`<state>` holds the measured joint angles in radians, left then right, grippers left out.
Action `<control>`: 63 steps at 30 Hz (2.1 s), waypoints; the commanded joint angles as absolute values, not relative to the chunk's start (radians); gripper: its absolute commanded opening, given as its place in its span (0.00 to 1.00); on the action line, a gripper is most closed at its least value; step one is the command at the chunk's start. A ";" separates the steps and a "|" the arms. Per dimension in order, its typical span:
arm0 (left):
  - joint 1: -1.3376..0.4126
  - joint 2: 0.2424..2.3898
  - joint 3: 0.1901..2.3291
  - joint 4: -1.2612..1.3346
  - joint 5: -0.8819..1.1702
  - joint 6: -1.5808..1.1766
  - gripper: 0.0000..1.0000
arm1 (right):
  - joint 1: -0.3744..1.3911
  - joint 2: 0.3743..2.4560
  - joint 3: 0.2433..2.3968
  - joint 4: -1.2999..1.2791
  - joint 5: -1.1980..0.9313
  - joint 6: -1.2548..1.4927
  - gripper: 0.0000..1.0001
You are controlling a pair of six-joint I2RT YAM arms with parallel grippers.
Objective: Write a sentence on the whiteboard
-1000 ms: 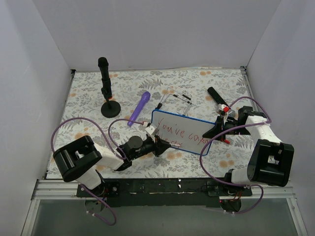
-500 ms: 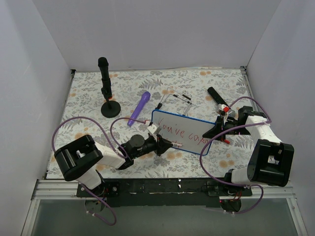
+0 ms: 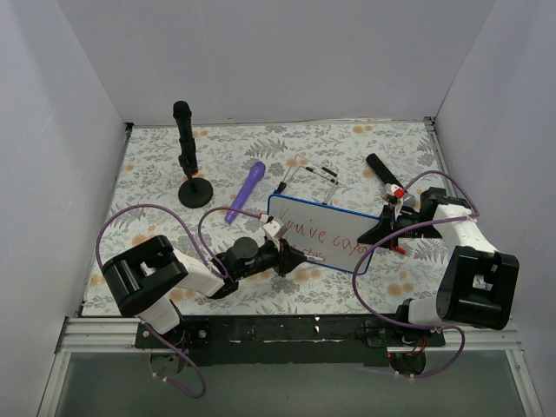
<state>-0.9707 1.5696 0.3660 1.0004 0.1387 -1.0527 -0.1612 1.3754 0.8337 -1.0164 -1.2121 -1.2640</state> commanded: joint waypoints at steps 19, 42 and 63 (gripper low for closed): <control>-0.968 1.470 0.377 0.907 0.029 -0.988 0.00 | -0.153 1.354 0.827 -1.022 -1.147 -1.281 0.01; -0.968 1.447 0.348 1.045 0.256 -1.014 0.00 | -0.155 1.354 0.825 -1.022 -1.147 -1.281 0.01; -0.969 1.548 0.403 1.043 0.169 -1.015 0.00 | -0.155 1.355 0.825 -1.022 -1.146 -1.281 0.01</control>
